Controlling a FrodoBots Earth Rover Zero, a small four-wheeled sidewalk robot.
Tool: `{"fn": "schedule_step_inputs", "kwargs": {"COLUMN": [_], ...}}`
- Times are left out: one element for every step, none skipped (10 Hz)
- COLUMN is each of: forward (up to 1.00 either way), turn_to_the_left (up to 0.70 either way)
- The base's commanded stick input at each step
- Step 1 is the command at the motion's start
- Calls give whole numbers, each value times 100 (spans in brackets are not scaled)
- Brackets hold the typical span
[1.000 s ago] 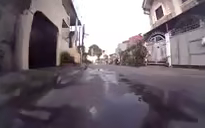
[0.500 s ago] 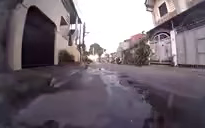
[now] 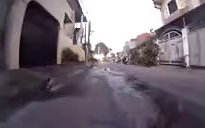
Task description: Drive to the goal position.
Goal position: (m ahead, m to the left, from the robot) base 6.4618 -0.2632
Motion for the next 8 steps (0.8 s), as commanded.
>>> {"fn": "schedule_step_inputs", "kwargs": {"forward": [0, 0, 0, 0, 0, 0, 48, 91], "turn_to_the_left": [0, 0, 0, 0, 0, 0, 0, 0]}}
